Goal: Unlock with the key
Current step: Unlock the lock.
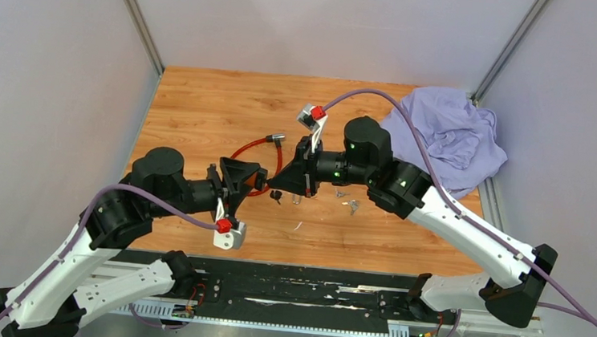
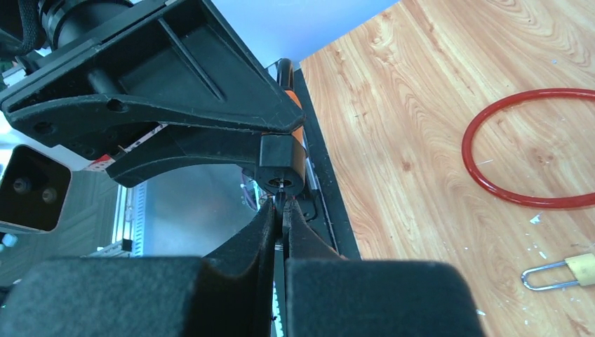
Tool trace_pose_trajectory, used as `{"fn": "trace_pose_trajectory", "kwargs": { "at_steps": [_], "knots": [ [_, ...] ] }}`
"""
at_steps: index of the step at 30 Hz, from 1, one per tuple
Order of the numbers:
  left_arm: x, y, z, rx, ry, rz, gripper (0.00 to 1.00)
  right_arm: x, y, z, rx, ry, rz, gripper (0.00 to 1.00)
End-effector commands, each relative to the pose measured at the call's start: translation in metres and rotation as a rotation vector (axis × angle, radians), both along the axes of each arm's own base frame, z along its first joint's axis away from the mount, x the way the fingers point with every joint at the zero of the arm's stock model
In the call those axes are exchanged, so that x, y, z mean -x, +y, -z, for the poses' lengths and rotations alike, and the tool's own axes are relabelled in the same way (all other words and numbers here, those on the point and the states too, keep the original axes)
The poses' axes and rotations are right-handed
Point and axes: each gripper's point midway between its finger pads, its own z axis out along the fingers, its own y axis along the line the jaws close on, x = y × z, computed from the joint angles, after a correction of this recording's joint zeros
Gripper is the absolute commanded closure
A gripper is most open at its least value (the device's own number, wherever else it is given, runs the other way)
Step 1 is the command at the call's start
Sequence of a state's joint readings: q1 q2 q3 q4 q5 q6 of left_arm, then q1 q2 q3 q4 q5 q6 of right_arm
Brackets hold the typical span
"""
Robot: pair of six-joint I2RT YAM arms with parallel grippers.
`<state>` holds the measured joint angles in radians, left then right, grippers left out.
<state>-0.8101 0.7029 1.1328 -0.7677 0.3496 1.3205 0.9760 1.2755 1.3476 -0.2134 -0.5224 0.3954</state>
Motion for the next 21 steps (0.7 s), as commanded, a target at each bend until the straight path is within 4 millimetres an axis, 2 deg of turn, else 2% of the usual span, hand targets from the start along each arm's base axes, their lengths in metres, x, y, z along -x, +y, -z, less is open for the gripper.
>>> {"fn": "trace_pose_trajectory", "kwargs": {
  "at_steps": [1, 6, 12, 21],
  "knots": [
    [0.002, -0.003, -0.037, 0.069, -0.126, 0.031, 1.00, 0.010, 0.009, -0.012, -0.081, 0.073, -0.027, 1.00],
    [0.003, 0.001, -0.040, 0.034, -0.227, 0.049, 1.00, 0.001, 0.011, -0.009, -0.126, 0.222, 0.010, 0.99],
    [0.005, 0.006, -0.041, 0.002, -0.372, 0.071, 1.00, 0.002, 0.011, -0.018, -0.201, 0.316, -0.015, 0.99],
    [0.007, 0.008, -0.033, -0.049, -0.576, 0.103, 1.00, -0.002, 0.011, -0.020, -0.257, 0.461, -0.042, 0.99]
  ]
}}
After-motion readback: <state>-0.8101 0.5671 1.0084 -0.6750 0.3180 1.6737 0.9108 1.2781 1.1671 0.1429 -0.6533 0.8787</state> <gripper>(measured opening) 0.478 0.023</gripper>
